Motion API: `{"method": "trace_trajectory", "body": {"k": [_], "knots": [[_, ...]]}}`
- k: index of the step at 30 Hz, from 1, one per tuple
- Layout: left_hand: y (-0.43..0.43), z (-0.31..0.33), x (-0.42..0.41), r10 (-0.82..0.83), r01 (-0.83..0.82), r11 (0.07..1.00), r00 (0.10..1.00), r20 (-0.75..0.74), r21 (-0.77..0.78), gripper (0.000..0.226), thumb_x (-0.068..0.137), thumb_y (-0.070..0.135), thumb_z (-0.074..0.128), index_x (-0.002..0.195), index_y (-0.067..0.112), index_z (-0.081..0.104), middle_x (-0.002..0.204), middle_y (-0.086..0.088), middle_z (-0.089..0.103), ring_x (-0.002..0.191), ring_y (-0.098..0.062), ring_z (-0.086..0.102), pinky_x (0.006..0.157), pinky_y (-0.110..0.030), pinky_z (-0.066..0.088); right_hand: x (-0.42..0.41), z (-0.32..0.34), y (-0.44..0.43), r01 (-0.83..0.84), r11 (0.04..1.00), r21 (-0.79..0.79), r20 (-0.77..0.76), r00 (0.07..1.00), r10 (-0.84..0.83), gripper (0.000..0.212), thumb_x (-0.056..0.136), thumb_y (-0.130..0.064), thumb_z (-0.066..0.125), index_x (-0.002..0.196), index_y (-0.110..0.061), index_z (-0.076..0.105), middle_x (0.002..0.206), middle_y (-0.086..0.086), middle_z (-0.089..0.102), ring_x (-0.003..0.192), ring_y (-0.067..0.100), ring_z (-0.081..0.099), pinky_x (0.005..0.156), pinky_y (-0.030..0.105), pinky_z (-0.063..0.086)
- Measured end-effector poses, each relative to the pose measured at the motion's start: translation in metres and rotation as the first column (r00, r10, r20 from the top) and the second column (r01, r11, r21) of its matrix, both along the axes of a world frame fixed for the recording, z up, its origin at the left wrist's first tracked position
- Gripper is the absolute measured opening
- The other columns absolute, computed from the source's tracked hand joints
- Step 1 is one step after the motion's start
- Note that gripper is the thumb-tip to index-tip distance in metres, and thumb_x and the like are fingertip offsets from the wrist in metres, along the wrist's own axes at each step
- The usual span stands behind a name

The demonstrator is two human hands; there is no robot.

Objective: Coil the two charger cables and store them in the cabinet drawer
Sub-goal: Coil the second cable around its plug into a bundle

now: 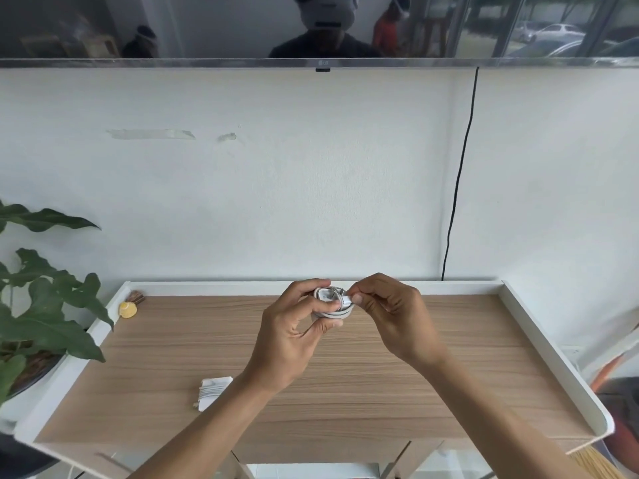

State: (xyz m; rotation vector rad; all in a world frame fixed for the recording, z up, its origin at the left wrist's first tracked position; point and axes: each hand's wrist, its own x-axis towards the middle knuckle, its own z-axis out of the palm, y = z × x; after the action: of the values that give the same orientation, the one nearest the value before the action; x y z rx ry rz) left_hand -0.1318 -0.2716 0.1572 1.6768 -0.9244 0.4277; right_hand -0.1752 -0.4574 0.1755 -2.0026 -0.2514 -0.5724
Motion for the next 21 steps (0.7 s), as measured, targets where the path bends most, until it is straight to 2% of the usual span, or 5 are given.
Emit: {"method": "trace_trajectory", "body": {"k": [7, 10, 13, 17, 21], "knots": [[0.0051, -0.0026, 0.0002, 0.006, -0.009, 0.999, 0.998, -0.061, -0.044, 0.014, 0.081, 0.014, 0.076, 0.094, 0.020, 0.071, 0.118, -0.001, 0.064, 0.110, -0.017, 0.066, 0.087, -0.047, 0.057, 0.0037, 0.0020, 0.0104, 0.015, 0.999, -0.042, 0.009, 1.000, -0.014, 0.010, 0.090, -0.006, 0.064, 0.089, -0.013, 0.072, 0.085, -0.010, 0.069, 0.079, 0.007, 0.065, 0.070, 0.018, 0.050], [0.0078, -0.0044, 0.0037, -0.011, 0.010, 1.000, 0.997, -0.078, -0.015, 0.014, 0.082, 0.022, 0.074, 0.096, 0.021, 0.072, 0.120, 0.000, 0.064, 0.112, -0.018, 0.065, 0.088, -0.048, 0.056, 0.0039, -0.0005, 0.0092, 0.011, 1.000, 0.022, -0.083, 0.997, -0.010, 0.014, 0.090, -0.008, 0.064, 0.088, -0.021, 0.069, 0.084, -0.012, 0.071, 0.080, 0.006, 0.066, 0.072, 0.021, 0.052], [0.0089, -0.0049, 0.0061, -0.050, 0.047, 0.999, 0.985, -0.163, -0.019, 0.021, 0.080, 0.018, 0.078, 0.100, 0.020, 0.071, 0.120, 0.001, 0.064, 0.115, -0.020, 0.062, 0.092, -0.043, 0.056, 0.0039, -0.0019, 0.0059, -0.024, 0.997, 0.077, -0.179, 0.983, 0.037, 0.013, 0.091, -0.016, 0.064, 0.090, -0.030, 0.068, 0.088, -0.014, 0.072, 0.083, 0.004, 0.066, 0.075, 0.022, 0.054], [0.0043, -0.0050, 0.0022, -0.105, 0.066, 0.989, 0.942, -0.319, -0.130, 0.043, 0.073, 0.006, 0.082, 0.108, 0.024, 0.063, 0.115, 0.004, 0.067, 0.113, -0.018, 0.064, 0.093, -0.029, 0.053, -0.0002, -0.0040, 0.0067, -0.049, 0.983, 0.179, -0.238, 0.967, 0.091, 0.018, 0.089, -0.028, 0.062, 0.106, -0.023, 0.065, 0.101, -0.006, 0.071, 0.093, 0.003, 0.066, 0.078, 0.014, 0.050], [-0.0006, -0.0093, 0.0029, -0.137, 0.060, 0.979, 0.901, -0.411, -0.195, 0.048, 0.070, 0.003, 0.084, 0.109, 0.023, 0.062, 0.113, -0.001, 0.068, 0.111, -0.019, 0.065, 0.092, -0.029, 0.052, -0.0004, -0.0061, 0.0062, -0.049, 0.965, 0.256, -0.294, 0.948, 0.126, 0.021, 0.087, -0.021, 0.067, 0.106, -0.027, 0.063, 0.105, 0.001, 0.068, 0.094, 0.005, 0.065, 0.082, 0.019, 0.052]]}}
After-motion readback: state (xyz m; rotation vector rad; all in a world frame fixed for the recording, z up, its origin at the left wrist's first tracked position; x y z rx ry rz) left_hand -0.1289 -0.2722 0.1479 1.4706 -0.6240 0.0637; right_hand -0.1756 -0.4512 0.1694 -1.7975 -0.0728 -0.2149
